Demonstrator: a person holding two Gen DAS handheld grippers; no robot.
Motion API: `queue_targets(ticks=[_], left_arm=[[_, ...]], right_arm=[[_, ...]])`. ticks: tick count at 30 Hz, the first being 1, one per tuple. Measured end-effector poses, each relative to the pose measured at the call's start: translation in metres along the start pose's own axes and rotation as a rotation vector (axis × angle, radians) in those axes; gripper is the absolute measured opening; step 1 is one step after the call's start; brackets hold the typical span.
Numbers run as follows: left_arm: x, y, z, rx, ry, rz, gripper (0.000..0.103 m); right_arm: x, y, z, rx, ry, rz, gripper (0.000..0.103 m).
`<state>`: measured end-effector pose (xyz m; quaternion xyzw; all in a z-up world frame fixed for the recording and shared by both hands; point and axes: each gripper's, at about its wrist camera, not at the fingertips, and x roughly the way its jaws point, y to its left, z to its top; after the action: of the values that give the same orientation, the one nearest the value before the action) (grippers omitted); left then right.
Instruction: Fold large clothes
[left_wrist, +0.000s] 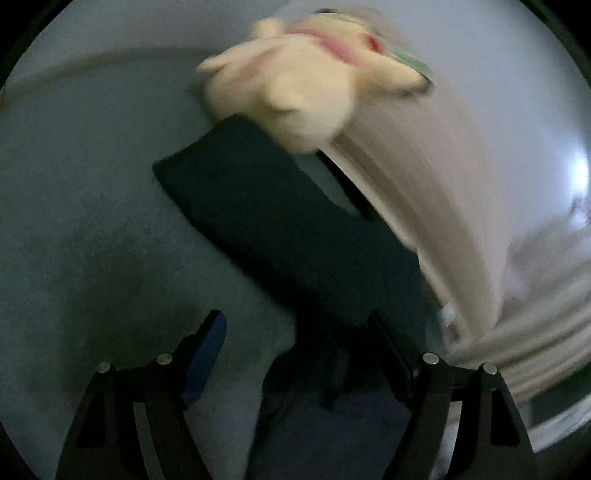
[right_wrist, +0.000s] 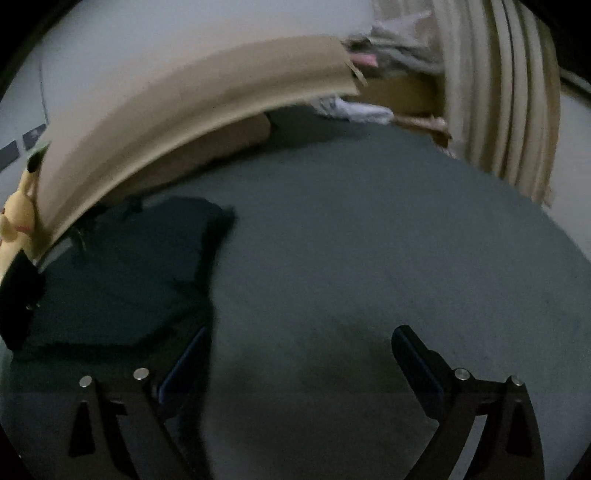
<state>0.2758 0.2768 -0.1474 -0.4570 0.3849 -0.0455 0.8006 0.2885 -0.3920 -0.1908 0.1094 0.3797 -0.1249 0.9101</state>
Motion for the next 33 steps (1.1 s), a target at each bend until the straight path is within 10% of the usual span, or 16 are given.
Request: queue_targets(ticks=[8,9,10,12,23,33], left_arm=[[0.053,0.017,0.021,-0.236,0.01,-0.066,0.078],[0.058,0.018,0.022,-0.248,0.009,-0.06,0.075],[0.06,0.018,0.023,-0.246,0.002,-0.046,0.048],[0.062,0.011,0.023,-0.194,0.003,0.037,0.012],[-0.033,-0.095,0.02,0.256,-0.259,0.223,0.008],[-0.064,-0.247,-0.068,0.681,-0.338,0.147,0.008]], right_arm=[[0.016,-0.019,-0.022,0.072,0.045,0.05,0.1],[0.018,-0.019,-0.021,0.073,0.046,0.057,0.1],[0.017,-0.024,-0.022,0.075,0.047,0.062,0.1],[0.011,-0.032,-0.022,0.081,0.048,0.069,0.1],[0.005,-0.041,-0.027,0.08,0.055,0.076,0.103],[0.005,-0.045,-0.03,0.098,0.05,0.099,0.103]])
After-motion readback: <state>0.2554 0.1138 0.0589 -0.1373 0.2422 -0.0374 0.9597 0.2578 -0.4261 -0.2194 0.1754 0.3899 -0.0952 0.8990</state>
